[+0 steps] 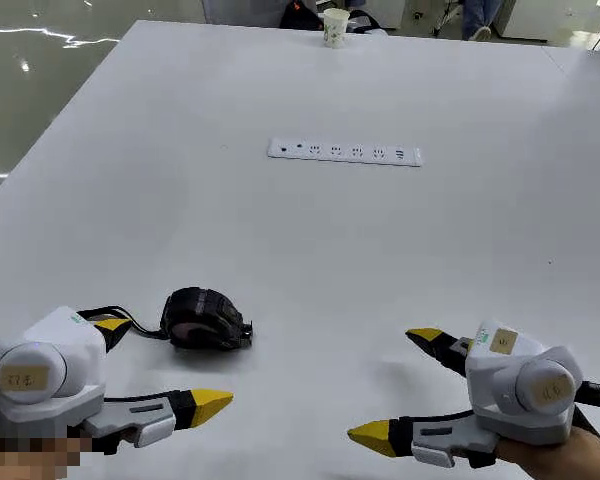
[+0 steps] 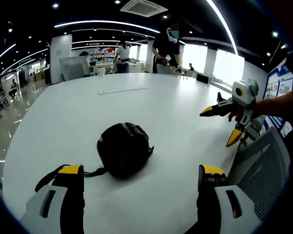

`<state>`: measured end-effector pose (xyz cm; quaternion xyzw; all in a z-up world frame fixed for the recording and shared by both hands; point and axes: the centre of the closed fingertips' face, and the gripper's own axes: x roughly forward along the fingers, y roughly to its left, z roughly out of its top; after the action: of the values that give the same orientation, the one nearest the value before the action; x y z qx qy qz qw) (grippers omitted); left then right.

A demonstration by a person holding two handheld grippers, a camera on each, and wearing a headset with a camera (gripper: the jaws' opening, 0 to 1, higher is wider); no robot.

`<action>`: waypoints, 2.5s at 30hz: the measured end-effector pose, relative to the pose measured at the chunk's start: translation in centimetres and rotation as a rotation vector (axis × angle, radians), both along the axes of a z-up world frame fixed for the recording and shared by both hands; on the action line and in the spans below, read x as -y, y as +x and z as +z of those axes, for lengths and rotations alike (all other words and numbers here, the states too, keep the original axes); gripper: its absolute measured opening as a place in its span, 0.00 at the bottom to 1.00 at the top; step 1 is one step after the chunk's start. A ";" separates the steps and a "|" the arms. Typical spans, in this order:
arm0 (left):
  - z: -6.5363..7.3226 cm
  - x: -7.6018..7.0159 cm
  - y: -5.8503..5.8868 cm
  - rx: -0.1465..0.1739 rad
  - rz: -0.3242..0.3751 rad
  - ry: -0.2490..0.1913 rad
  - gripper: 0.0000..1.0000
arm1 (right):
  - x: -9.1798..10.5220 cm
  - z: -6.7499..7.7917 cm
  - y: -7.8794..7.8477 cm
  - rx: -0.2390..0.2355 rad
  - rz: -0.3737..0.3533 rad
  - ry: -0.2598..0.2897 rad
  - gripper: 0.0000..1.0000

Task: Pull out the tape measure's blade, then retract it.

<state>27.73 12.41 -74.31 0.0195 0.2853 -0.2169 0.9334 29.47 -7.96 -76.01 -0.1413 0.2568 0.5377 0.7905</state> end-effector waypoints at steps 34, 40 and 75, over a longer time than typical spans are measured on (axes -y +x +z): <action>-0.2 0.9 -1.5 0.011 -0.130 0.040 0.99 | 1.5 0.9 -1.2 0.008 -0.093 0.062 0.99; 0.1 1.1 -1.4 0.023 -0.132 0.014 0.99 | 1.6 1.0 -1.2 -0.001 -0.118 0.078 0.99; 1.3 1.1 -1.6 0.033 -0.107 -0.053 0.99 | 1.8 1.7 -0.9 -0.002 -0.154 0.108 0.99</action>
<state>26.16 11.26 -72.98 0.0137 0.2624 -0.2737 0.9252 28.59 -9.73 -74.30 -0.0777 0.2383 0.4884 0.8358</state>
